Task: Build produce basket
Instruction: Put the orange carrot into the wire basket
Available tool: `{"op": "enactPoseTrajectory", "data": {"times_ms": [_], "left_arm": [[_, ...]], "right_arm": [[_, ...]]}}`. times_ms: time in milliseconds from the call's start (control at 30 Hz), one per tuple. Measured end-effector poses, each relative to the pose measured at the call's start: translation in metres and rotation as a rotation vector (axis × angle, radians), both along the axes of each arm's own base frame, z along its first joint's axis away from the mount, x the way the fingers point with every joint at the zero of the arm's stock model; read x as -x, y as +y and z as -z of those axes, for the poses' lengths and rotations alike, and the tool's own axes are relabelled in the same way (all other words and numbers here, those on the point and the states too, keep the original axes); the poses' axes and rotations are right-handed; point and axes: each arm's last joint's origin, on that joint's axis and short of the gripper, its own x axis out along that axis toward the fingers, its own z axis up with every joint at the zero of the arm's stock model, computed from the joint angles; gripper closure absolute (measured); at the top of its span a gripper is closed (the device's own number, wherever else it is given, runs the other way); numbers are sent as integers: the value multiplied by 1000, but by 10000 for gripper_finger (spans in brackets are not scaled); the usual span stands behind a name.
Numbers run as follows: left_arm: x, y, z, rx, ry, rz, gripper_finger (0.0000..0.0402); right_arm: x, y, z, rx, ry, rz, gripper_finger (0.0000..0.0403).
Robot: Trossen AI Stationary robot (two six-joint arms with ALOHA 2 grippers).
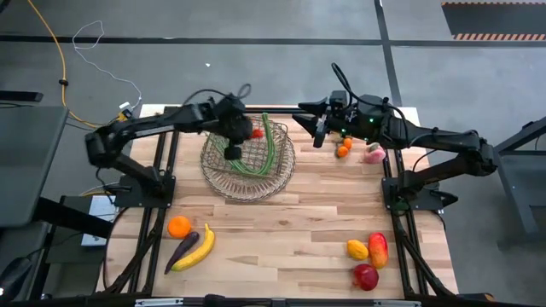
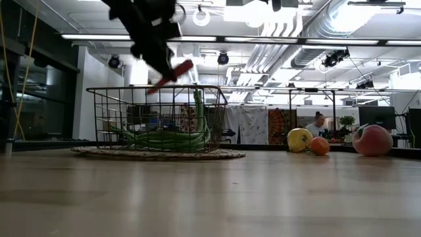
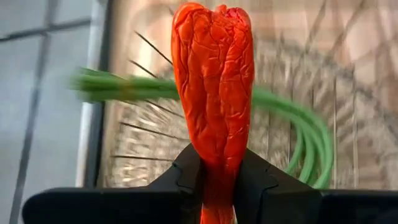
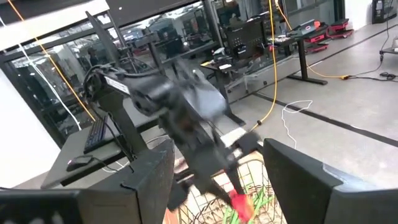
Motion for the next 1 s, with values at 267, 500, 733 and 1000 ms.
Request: {"op": "enactPoseTrajectory", "data": {"times_ms": [267, 500, 733, 1000], "left_arm": [[-18, 12, 54, -16, 260, 135, 357], [-24, 23, 86, -74, 440, 142, 351], [-24, 36, 105, -75, 487, 93, 347], [-24, 39, 108, -93, 505, 80, 346]], "right_arm": [[0, -1, 2, -4, 23, 29, 167], [0, -1, 2, -4, 24, 31, 167], [0, -1, 2, -20, 18, 31, 167], [0, -1, 2, -29, 15, 32, 167]]}}
